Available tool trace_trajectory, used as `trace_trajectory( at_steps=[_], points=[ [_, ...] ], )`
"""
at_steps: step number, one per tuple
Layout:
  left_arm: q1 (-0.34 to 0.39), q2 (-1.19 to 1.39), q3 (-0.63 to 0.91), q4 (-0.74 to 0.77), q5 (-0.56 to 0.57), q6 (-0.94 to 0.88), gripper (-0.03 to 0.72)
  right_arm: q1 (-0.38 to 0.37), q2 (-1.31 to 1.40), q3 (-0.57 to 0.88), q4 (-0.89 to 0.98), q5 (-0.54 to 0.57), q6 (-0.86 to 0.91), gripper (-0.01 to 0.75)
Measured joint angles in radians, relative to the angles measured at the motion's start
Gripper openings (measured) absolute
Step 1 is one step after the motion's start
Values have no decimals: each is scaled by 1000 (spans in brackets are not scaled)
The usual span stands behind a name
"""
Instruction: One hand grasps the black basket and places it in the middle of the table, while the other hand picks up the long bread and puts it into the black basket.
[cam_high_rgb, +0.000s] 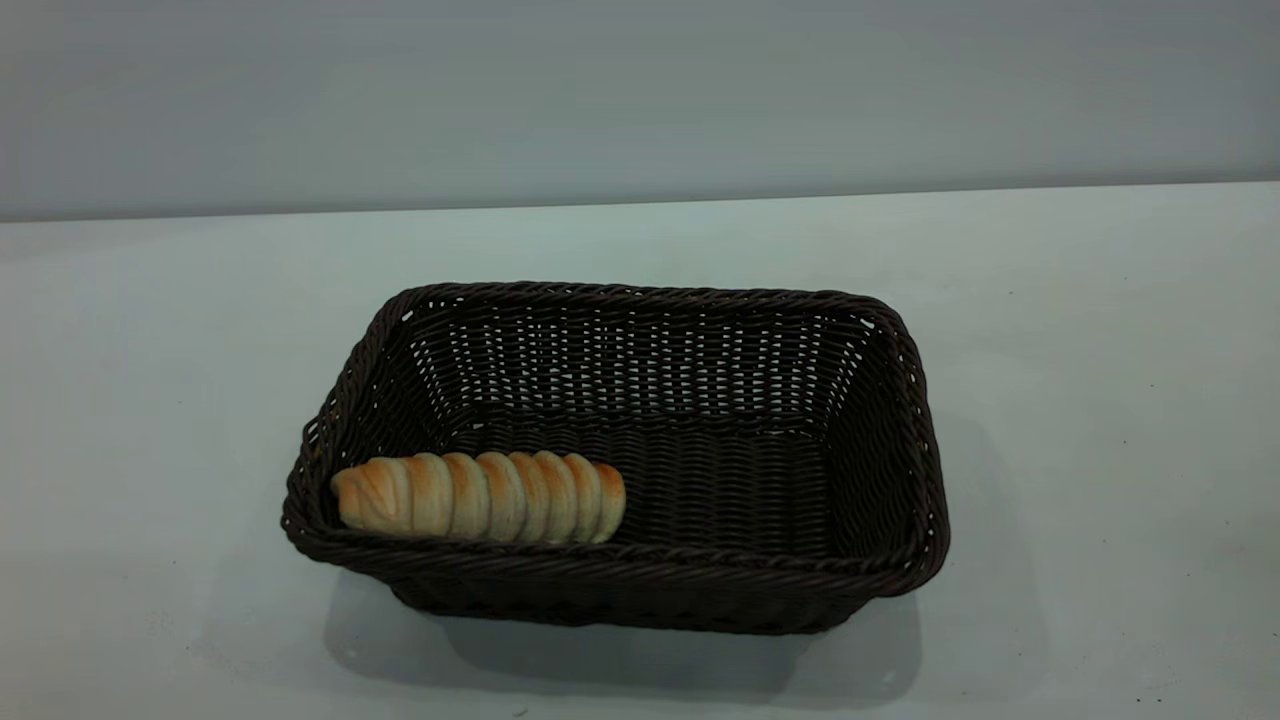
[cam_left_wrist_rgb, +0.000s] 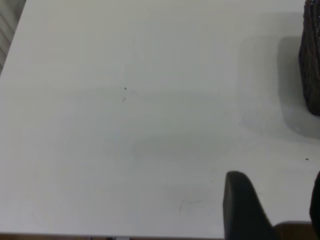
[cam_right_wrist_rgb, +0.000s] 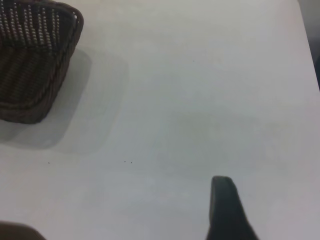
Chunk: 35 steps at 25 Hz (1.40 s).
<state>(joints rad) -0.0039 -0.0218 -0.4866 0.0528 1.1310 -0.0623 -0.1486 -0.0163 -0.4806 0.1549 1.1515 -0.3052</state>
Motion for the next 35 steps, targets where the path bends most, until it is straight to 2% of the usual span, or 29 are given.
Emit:
trace_trajectory(
  at_steps=[14, 23, 35],
  points=[
    [0, 0, 0, 0, 0, 0, 366, 0, 0, 0, 27, 0, 19, 456],
    [0, 0, 0, 0, 0, 0, 366, 4, -1, 0, -86, -4, 185, 456],
    [0, 0, 0, 0, 0, 0, 366, 97, -1, 0, -121, -4, 225, 456]
  ],
)
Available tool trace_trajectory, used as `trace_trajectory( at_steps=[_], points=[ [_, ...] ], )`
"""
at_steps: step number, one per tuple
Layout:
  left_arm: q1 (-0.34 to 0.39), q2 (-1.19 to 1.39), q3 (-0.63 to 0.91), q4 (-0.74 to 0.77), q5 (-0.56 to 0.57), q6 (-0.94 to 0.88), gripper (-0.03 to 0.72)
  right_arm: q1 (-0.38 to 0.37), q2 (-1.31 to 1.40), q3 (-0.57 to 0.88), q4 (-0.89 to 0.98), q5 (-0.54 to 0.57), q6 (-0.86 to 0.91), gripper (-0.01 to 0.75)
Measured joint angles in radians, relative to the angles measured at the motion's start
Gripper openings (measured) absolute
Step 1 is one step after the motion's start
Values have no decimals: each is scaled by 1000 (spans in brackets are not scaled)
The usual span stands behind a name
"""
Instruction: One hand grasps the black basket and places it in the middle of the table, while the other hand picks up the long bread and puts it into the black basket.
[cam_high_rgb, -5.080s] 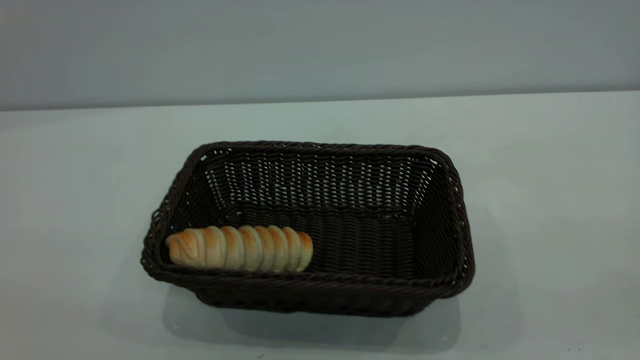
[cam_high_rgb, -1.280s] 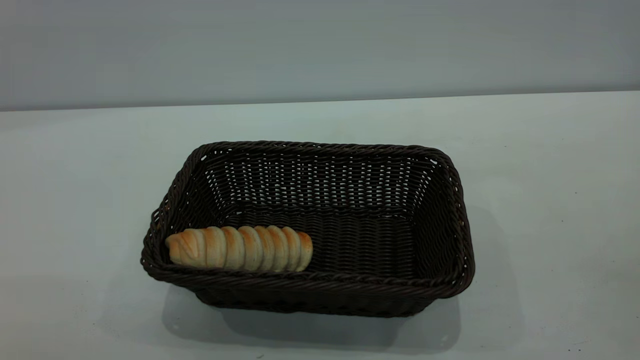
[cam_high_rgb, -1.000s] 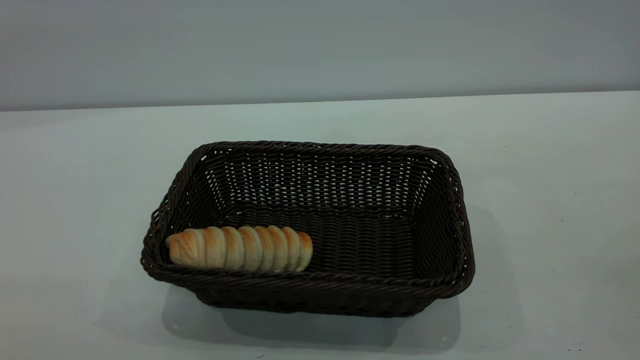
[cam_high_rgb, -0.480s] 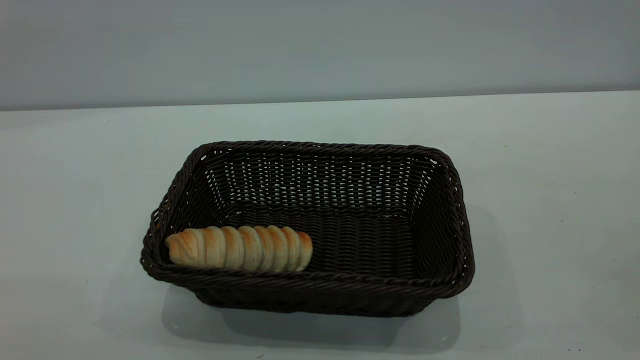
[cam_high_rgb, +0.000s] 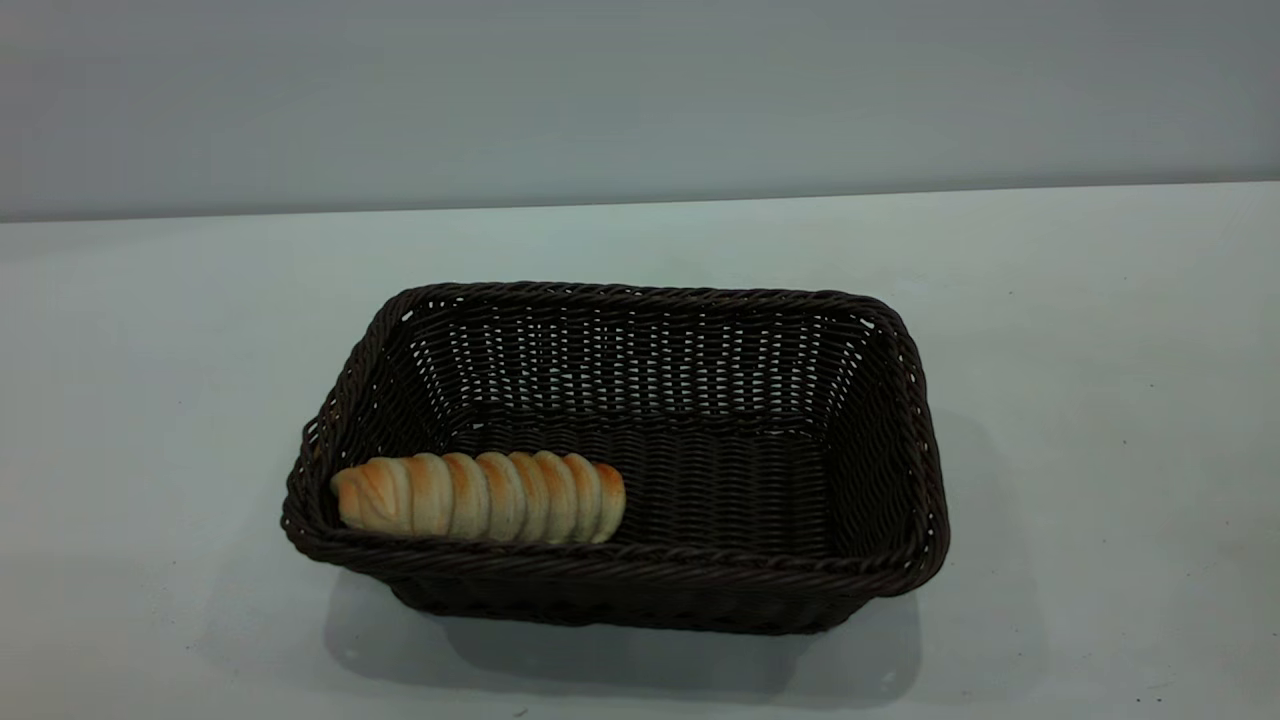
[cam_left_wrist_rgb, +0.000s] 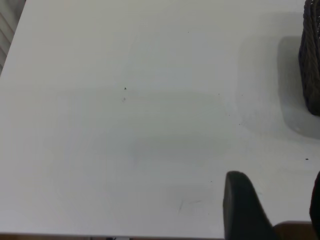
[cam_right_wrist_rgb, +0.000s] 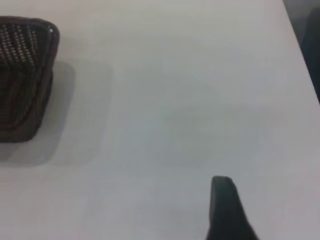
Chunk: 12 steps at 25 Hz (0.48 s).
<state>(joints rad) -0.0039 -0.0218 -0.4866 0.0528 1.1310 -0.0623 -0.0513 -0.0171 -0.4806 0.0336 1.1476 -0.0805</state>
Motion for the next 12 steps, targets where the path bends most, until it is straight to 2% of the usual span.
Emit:
trace_trajectory(
  at_steps=[12],
  points=[
    [0, 0, 0, 0, 0, 0, 366, 12, 0, 0, -1, 0, 0, 456]
  ],
)
